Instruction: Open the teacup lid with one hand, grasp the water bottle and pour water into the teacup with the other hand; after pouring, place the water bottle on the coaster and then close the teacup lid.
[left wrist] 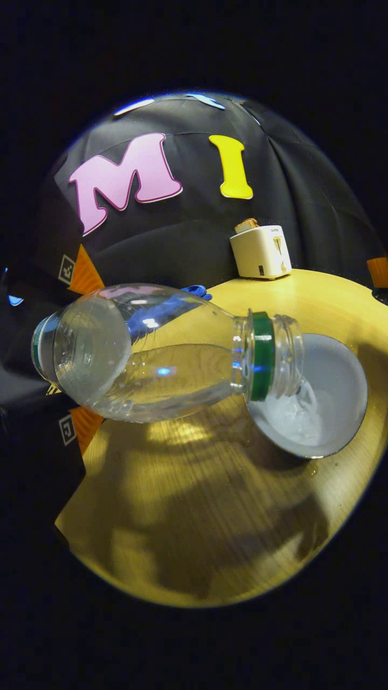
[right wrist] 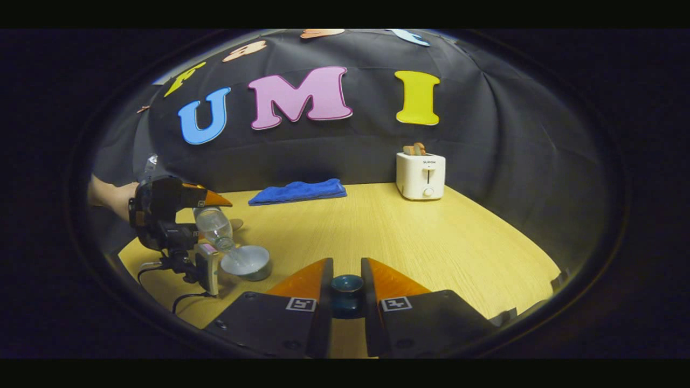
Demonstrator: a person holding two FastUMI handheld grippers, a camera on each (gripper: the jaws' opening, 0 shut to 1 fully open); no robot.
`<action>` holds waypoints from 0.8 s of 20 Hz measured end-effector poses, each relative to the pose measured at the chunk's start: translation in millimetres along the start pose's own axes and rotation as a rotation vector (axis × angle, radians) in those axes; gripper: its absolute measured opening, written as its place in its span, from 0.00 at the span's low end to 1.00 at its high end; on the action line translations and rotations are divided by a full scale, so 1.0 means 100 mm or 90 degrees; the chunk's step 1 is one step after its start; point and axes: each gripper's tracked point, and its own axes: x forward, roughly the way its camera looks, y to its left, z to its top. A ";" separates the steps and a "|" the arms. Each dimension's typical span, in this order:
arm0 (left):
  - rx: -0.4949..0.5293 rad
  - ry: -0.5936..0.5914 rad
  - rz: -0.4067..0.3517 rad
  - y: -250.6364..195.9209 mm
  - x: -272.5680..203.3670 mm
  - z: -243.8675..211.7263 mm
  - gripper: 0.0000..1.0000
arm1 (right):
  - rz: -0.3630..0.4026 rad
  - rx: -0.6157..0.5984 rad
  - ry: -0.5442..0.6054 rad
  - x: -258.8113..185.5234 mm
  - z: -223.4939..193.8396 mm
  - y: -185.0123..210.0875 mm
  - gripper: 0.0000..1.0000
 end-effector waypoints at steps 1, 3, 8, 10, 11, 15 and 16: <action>0.009 -0.001 0.002 0.01 0.00 0.00 0.72 | 0.001 0.001 0.002 -0.01 -0.01 0.01 0.29; 0.020 -0.001 0.006 0.03 0.00 -0.02 0.72 | 0.004 0.000 0.009 -0.01 -0.04 0.02 0.29; 0.054 0.000 0.020 0.10 0.01 -0.03 0.71 | 0.010 0.000 0.009 -0.02 -0.03 0.03 0.29; 0.062 0.001 0.019 0.12 0.02 -0.03 0.71 | 0.011 0.001 0.008 -0.03 -0.03 0.03 0.29; 0.069 0.004 0.025 0.15 0.01 -0.03 0.71 | 0.011 0.001 0.008 -0.04 -0.03 0.03 0.34; 0.086 -0.002 0.051 0.22 0.00 0.01 0.71 | 0.013 0.001 0.011 -0.03 -0.06 0.01 0.29; 0.091 -0.003 0.054 0.24 -0.01 0.02 0.72 | 0.013 0.001 0.013 -0.04 -0.06 0.01 0.34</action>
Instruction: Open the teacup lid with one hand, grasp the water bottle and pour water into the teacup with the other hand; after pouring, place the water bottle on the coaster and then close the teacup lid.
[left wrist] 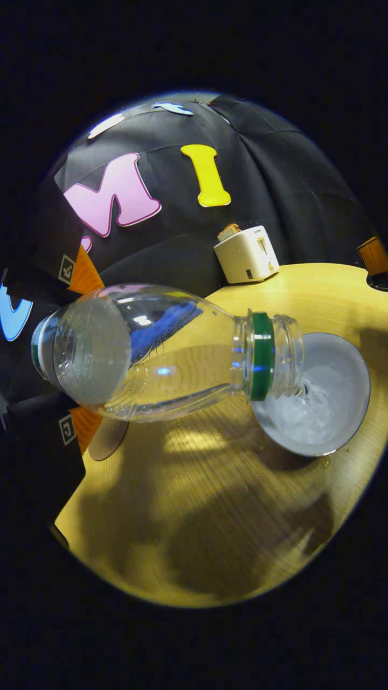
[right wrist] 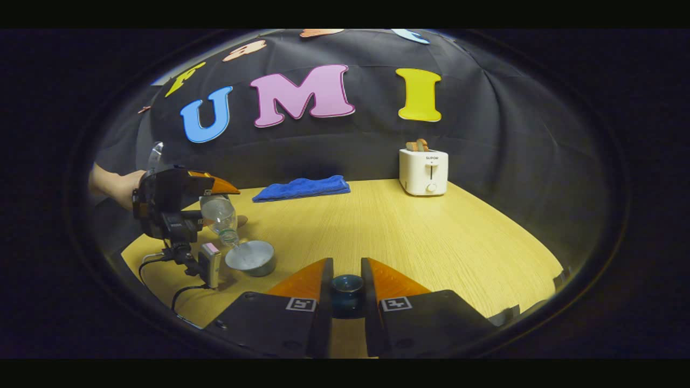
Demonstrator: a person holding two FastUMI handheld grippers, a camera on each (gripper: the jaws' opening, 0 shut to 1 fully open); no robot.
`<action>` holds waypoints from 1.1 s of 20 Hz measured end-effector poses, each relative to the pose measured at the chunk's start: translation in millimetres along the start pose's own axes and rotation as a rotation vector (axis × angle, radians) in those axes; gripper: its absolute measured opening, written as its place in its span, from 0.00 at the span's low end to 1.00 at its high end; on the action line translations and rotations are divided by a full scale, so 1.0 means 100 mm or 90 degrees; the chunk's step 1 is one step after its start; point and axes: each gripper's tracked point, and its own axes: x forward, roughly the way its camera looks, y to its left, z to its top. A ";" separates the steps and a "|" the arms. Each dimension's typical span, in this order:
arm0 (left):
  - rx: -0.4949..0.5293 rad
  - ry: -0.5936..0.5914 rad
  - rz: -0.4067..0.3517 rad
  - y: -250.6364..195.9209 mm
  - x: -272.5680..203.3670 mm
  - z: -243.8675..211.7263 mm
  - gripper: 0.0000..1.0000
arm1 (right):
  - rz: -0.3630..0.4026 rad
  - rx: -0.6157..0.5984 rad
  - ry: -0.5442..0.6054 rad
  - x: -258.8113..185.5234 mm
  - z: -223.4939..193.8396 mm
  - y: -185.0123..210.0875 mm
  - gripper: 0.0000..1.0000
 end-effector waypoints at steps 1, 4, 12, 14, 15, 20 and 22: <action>0.006 -0.001 0.005 0.03 0.00 0.00 0.71 | 0.001 0.002 0.001 0.00 -0.01 0.00 0.34; 0.022 -0.010 0.034 0.14 0.01 0.03 0.71 | 0.003 0.002 -0.002 -0.01 0.02 -0.02 0.29; 0.068 -0.018 0.059 0.29 0.04 0.01 0.71 | 0.018 -0.005 0.000 0.00 0.07 0.03 0.31; 0.082 -0.021 0.062 0.31 0.04 0.02 0.71 | 0.023 -0.009 -0.001 0.02 0.07 0.05 0.29; 0.087 -0.023 0.063 0.31 0.03 0.01 0.71 | 0.026 -0.009 0.000 0.03 0.07 0.06 0.34; 0.106 -0.035 0.067 0.36 0.05 0.06 0.72 | 0.033 -0.008 -0.002 0.06 0.09 0.10 0.24; 0.108 -0.035 0.068 0.37 0.06 0.06 0.71 | 0.036 -0.007 0.000 0.07 0.08 0.12 0.29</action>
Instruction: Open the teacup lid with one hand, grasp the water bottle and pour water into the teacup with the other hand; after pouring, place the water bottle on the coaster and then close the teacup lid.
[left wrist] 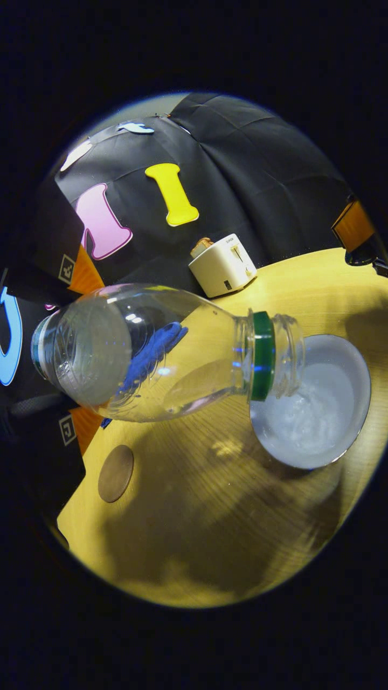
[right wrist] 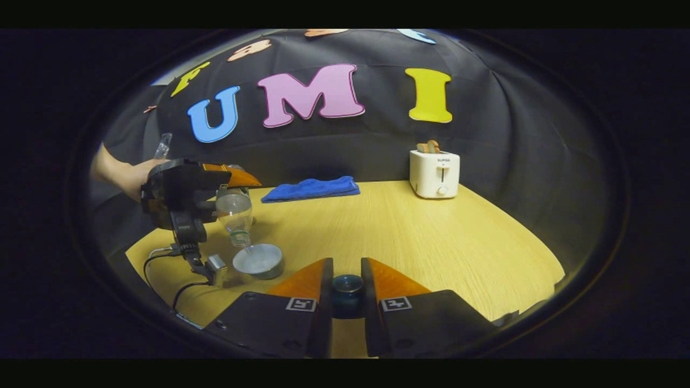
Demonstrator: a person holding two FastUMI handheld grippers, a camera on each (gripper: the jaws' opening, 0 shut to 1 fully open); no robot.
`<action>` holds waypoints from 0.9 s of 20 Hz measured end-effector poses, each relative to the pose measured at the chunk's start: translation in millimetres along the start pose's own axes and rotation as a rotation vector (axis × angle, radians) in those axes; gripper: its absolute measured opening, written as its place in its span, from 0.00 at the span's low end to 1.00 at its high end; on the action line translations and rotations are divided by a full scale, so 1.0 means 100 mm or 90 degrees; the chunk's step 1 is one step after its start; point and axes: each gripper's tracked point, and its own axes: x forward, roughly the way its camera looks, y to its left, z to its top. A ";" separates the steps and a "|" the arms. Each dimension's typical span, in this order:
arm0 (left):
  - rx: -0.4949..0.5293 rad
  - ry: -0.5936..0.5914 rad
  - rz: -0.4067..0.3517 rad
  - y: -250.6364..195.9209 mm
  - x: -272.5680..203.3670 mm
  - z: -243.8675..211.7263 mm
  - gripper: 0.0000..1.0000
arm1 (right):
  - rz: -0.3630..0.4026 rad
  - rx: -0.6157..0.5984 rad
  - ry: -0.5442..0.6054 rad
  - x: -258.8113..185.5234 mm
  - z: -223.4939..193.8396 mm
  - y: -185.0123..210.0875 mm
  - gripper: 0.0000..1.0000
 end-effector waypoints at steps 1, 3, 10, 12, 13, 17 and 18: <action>0.003 0.000 -0.001 0.00 0.01 -0.01 0.72 | 0.001 -0.001 0.001 0.00 0.01 0.00 0.29; 0.006 -0.003 0.005 0.00 -0.01 -0.01 0.72 | 0.001 -0.002 -0.001 0.00 0.03 0.00 0.29; 0.000 -0.002 0.012 0.02 -0.01 -0.01 0.66 | -0.007 0.002 -0.007 0.01 0.08 0.02 0.34; -0.010 -0.002 0.011 -0.01 -0.02 -0.01 0.66 | -0.009 0.002 -0.008 -0.01 0.09 0.03 0.34; -0.015 -0.001 0.010 -0.02 -0.02 0.00 0.72 | -0.009 0.002 -0.008 0.00 0.08 0.04 0.31; -0.080 0.001 -0.003 -0.11 -0.03 0.01 0.72 | -0.012 -0.003 -0.011 0.00 0.12 0.07 0.34; -0.124 0.004 -0.014 -0.16 -0.05 -0.02 0.71 | -0.014 -0.008 -0.013 0.01 0.13 0.06 0.34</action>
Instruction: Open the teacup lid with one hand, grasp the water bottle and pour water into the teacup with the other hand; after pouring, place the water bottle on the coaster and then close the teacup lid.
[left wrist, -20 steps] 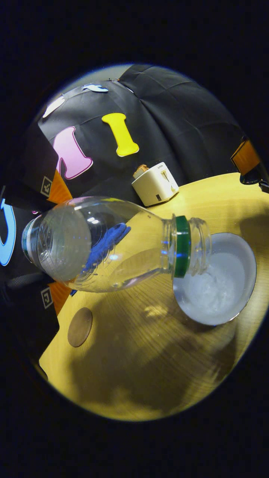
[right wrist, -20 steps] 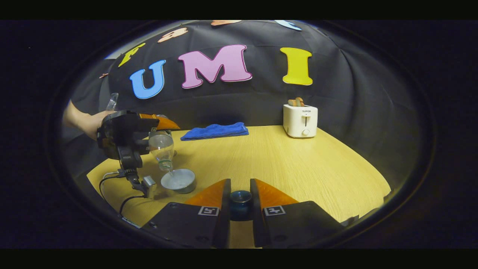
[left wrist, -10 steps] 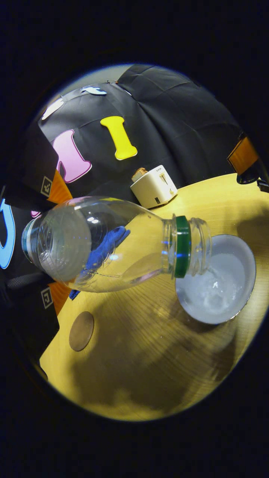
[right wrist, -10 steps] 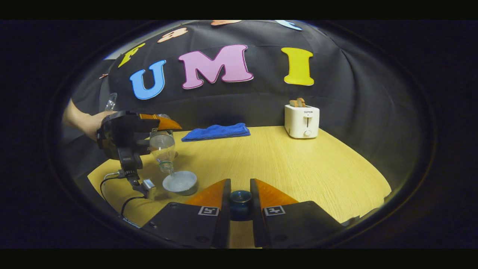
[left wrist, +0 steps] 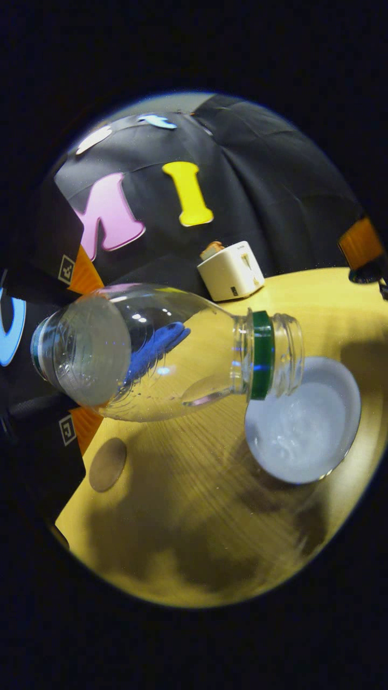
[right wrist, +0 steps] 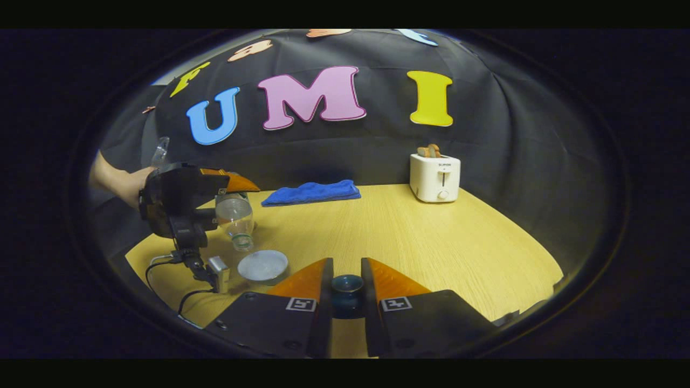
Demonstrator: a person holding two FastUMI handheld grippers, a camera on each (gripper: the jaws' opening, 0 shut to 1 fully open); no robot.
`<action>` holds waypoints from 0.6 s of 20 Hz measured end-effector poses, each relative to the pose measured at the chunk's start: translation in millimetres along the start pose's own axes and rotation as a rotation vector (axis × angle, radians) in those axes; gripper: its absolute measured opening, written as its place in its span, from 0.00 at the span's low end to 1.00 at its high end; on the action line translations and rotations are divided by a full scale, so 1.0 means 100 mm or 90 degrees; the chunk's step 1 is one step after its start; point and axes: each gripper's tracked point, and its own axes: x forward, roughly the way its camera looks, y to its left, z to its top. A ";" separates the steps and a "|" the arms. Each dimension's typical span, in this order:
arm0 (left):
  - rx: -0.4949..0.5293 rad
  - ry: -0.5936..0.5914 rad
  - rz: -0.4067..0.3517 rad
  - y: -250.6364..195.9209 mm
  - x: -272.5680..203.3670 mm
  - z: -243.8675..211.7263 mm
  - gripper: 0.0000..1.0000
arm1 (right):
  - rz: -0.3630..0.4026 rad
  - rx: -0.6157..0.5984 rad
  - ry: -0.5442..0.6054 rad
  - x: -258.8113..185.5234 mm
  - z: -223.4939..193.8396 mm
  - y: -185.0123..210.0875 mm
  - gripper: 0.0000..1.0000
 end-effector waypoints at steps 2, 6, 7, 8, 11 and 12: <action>-0.064 0.009 -0.002 0.00 0.01 -0.02 0.72 | -0.002 -0.008 -0.002 0.02 0.04 -0.02 0.24; -0.231 0.031 0.008 0.05 0.10 -0.15 0.71 | 0.002 -0.015 0.000 0.10 0.15 -0.01 0.29; -0.288 0.039 0.009 0.07 0.10 -0.18 0.71 | 0.002 -0.020 -0.002 0.11 0.19 0.00 0.29; -0.344 0.049 0.013 0.08 0.08 -0.20 0.71 | 0.004 -0.025 -0.004 0.12 0.24 0.01 0.34; -0.505 0.100 0.015 0.01 0.14 -0.31 0.72 | 0.017 -0.026 -0.005 0.20 0.37 0.11 0.24; -0.560 0.117 0.019 -0.05 0.18 -0.33 0.71 | 0.019 -0.021 -0.004 0.21 0.41 0.15 0.29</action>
